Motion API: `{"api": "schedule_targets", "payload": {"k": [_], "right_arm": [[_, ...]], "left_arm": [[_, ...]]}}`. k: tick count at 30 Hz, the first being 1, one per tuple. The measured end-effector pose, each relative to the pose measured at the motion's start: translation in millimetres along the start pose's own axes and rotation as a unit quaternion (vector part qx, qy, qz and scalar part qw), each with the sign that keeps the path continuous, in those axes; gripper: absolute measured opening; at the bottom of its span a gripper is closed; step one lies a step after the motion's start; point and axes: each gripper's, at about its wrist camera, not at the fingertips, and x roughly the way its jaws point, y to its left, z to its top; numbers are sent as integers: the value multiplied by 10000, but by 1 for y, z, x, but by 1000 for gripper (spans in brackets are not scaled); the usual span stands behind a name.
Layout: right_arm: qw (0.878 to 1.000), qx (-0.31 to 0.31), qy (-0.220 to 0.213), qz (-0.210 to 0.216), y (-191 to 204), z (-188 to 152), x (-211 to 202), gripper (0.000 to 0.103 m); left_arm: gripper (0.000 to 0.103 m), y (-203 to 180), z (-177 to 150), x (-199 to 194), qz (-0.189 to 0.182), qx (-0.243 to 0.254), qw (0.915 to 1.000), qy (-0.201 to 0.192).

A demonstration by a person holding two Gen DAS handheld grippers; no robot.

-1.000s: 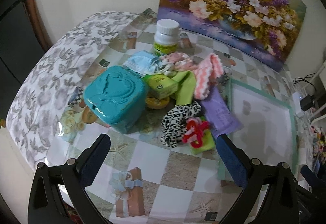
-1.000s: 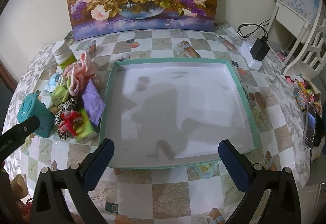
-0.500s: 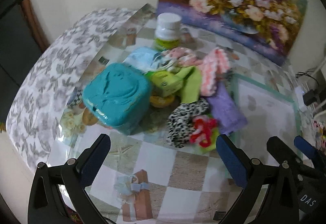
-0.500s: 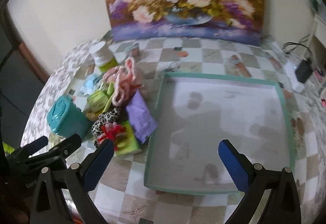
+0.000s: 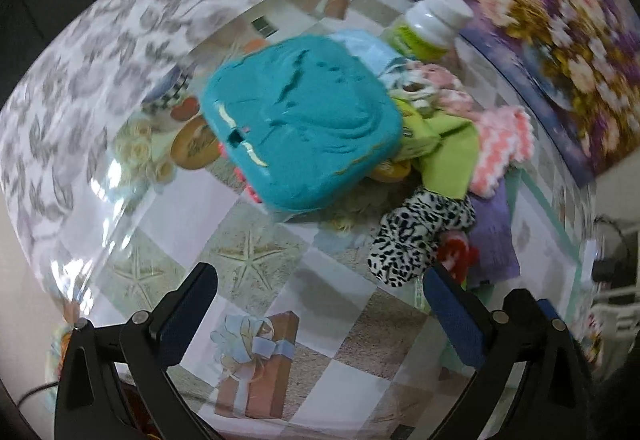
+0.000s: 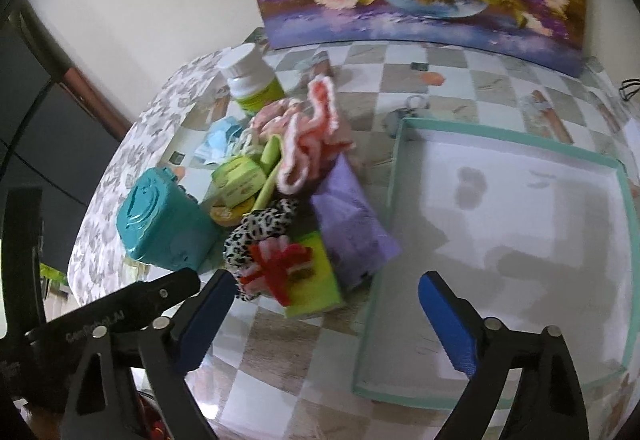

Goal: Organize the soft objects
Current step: 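Reach both grippers into the pile toward the scrunchie and red bow clip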

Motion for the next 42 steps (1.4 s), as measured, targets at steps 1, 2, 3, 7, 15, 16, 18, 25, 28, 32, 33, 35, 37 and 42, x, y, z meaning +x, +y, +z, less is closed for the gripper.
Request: {"api": "schedule_targets", "payload": {"k": [1,2,3,7,15,16,18,25,28,32,33,35,37,42], "right_arm": [[10000,-6,17,35,2,1,3,91],[10000,-13,43,68,3,1,6,88],[9999,-37,80,84,5,1,9,86],[9996,-153,195,116,13,2,19,78],[9986,-240,352,315,26,4,38,69],[9984,-258,376,321,28,4,40,69],[9983,-297,422,279,30,3,44,64],[9983,-176,498,230,21,3,47,49],[9983,-138,505,254,17,3,45,44],[9980,-59,554,289,11,2,44,39],[9980,-35,556,296,9,1,43,39],[9979,16,558,317,6,1,42,39],[9978,64,573,341,2,0,41,39],[9972,147,632,373,-2,-2,42,39]], "left_arm": [[102,2,1,0,-2,-64,10000,-9],[102,5,2,1,3,-142,9999,-29],[102,7,3,1,7,-217,9998,-51],[102,12,9,2,-31,-400,9992,-72],[102,8,16,11,-174,-551,9983,53],[102,6,17,12,-198,-533,9984,63],[102,1,19,14,-212,-509,9985,74],[102,-19,23,27,-272,-401,9987,172],[102,-26,22,34,-345,-377,9983,289],[97,-33,22,43,-380,-331,9980,389],[97,-34,21,45,-381,-330,9979,411],[96,-38,21,49,-415,-331,9975,465],[95,-41,22,52,-426,-322,9975,471],[81,-50,24,61,-452,-279,9973,499]]}}
